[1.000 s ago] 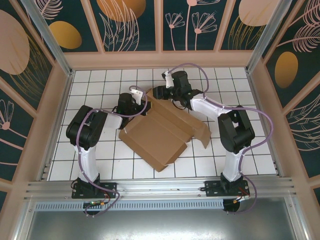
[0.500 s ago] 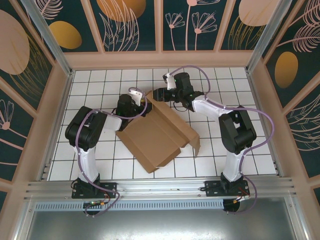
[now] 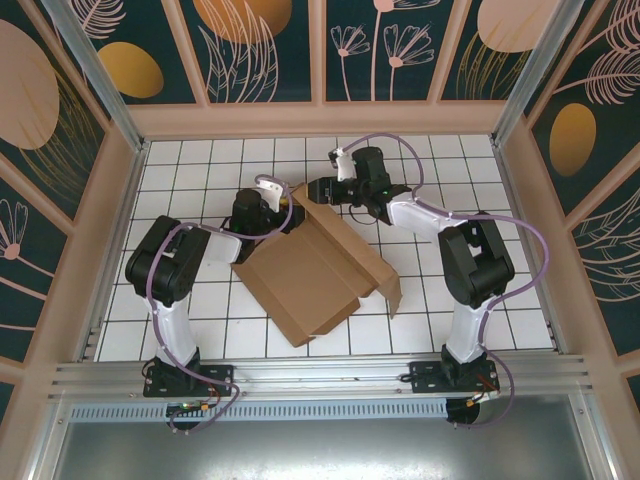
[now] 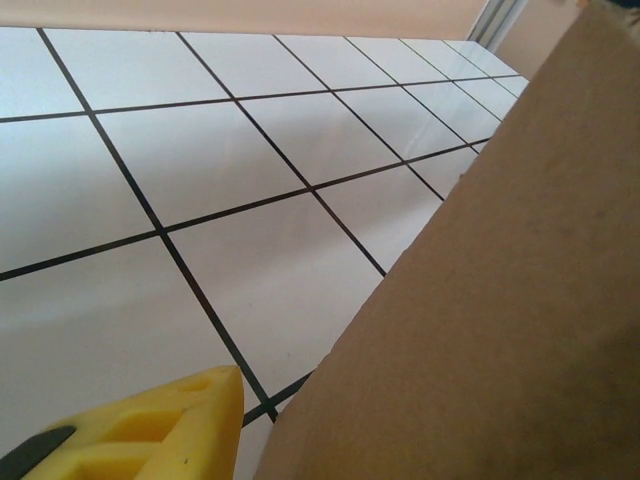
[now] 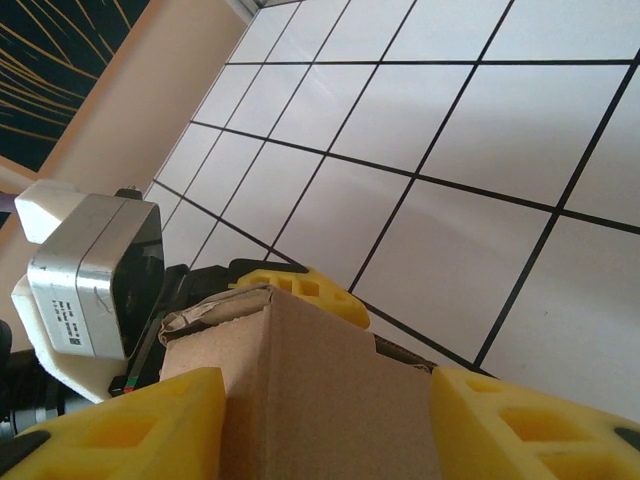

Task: Fold the paper box

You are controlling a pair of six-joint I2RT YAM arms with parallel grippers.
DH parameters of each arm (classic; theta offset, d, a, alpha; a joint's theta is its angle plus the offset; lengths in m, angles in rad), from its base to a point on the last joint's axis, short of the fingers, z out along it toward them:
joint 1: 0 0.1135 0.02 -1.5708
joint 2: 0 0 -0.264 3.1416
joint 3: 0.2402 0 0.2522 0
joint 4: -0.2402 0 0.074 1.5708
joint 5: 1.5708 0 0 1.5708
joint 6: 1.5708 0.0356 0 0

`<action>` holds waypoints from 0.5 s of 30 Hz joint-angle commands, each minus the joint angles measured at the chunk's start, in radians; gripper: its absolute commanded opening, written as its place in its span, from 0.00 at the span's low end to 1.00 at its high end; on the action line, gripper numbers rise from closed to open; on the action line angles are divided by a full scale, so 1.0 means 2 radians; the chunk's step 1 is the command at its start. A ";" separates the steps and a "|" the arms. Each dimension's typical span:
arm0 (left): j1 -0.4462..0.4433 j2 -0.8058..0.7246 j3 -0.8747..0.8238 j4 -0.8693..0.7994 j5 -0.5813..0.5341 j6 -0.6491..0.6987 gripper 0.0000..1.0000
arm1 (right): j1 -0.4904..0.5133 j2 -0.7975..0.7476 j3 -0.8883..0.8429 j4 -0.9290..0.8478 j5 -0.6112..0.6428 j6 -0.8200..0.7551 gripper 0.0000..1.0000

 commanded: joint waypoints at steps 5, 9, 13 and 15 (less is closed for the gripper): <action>-0.003 -0.002 0.028 0.011 0.008 0.017 0.45 | -0.006 0.006 -0.026 -0.062 -0.012 0.004 0.55; -0.003 0.003 0.037 0.016 0.025 0.017 0.44 | -0.007 0.010 -0.025 -0.061 -0.020 0.007 0.55; -0.003 0.013 0.051 0.005 0.047 0.021 0.43 | -0.007 0.012 -0.025 -0.059 -0.026 0.010 0.55; -0.004 0.016 0.051 0.007 0.050 0.020 0.37 | -0.007 0.013 -0.024 -0.058 -0.028 0.010 0.55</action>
